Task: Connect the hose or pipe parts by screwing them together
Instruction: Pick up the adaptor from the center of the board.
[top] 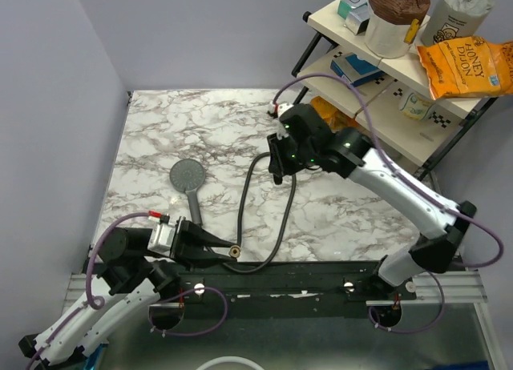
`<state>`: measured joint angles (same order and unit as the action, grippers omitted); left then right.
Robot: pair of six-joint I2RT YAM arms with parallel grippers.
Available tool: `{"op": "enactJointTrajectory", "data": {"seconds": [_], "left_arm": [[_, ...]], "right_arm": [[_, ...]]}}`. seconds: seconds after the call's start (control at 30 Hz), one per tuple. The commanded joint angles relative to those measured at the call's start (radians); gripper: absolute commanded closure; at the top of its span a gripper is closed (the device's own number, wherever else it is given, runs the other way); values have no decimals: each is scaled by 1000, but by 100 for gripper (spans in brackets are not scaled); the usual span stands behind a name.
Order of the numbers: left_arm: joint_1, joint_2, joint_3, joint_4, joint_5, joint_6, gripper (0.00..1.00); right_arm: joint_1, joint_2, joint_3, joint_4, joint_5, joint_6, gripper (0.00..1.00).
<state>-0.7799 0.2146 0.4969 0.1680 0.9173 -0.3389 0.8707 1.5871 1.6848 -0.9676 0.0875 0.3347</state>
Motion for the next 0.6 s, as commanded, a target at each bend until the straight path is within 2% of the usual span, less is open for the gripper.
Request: {"op": "enactJointTrajectory", "data": {"seconds": [0.0, 0.2, 0.43, 0.57], "left_arm": [[5, 40, -32, 161, -125, -196, 100], [7, 81, -40, 258, -179, -314, 100], [10, 107, -35, 301, -199, -348, 100], [13, 111, -35, 297, -224, -357, 100]], "right_arm": [[14, -156, 66, 134, 28, -118, 99], [83, -370, -134, 487, -245, -310, 99], [162, -401, -111, 566, -492, -379, 99], [188, -398, -97, 572, -563, -407, 99]]}}
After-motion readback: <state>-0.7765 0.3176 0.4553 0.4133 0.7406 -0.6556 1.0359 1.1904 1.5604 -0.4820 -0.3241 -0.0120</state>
